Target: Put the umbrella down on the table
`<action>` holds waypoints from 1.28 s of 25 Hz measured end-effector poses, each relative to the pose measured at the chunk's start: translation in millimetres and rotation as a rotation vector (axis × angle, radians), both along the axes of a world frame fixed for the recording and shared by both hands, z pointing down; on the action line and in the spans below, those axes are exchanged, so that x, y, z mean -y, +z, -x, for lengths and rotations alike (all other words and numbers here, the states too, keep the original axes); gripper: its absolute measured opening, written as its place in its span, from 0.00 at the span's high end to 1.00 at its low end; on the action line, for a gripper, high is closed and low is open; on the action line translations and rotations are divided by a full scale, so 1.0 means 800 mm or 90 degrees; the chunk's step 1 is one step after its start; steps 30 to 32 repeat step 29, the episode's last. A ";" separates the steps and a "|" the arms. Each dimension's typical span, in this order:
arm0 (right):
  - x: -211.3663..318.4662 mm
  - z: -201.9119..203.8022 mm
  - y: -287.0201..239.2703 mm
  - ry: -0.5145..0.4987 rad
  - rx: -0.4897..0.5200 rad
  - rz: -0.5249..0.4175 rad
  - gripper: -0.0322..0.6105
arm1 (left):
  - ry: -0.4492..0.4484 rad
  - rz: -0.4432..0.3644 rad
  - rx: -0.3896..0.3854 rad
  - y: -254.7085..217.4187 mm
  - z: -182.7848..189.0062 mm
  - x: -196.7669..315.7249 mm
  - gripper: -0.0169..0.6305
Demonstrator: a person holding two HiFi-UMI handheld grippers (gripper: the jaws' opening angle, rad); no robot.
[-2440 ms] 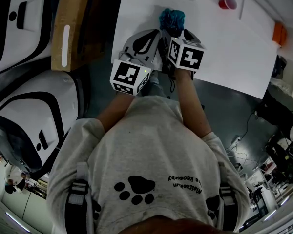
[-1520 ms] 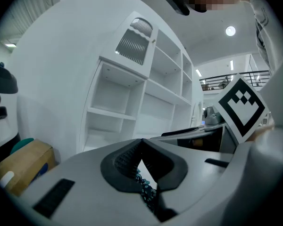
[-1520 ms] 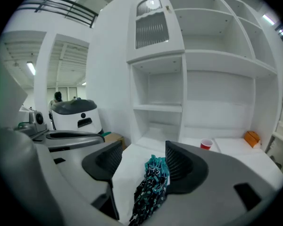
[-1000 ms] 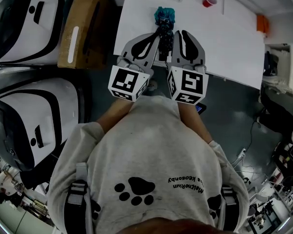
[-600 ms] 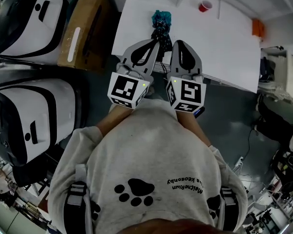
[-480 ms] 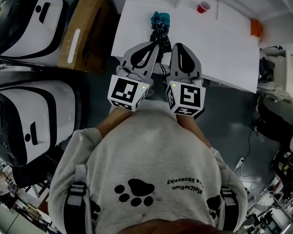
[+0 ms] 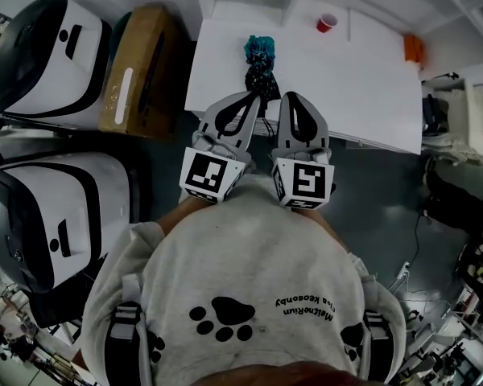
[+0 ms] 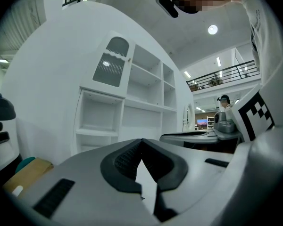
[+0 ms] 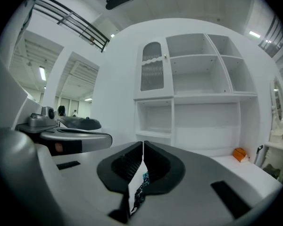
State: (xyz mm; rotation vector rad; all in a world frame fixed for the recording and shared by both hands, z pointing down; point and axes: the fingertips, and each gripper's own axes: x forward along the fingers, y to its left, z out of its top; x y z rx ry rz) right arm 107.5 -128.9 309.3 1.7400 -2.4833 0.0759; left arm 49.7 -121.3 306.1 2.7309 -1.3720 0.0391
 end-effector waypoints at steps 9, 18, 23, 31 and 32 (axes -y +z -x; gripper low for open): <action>-0.002 0.010 0.007 0.004 -0.001 0.004 0.90 | -0.003 -0.028 -0.036 -0.005 0.015 0.004 0.96; -0.013 0.022 0.008 -0.007 -0.017 0.006 0.90 | 0.011 0.007 -0.021 0.006 0.024 -0.003 0.96; -0.014 0.024 0.003 -0.009 -0.019 0.001 0.90 | 0.018 0.002 -0.028 0.001 0.022 -0.003 0.96; -0.018 0.024 0.004 -0.007 -0.018 0.005 0.90 | 0.025 -0.002 -0.029 0.000 0.021 -0.008 0.96; -0.018 0.024 0.004 -0.007 -0.018 0.005 0.90 | 0.025 -0.002 -0.029 0.000 0.021 -0.008 0.96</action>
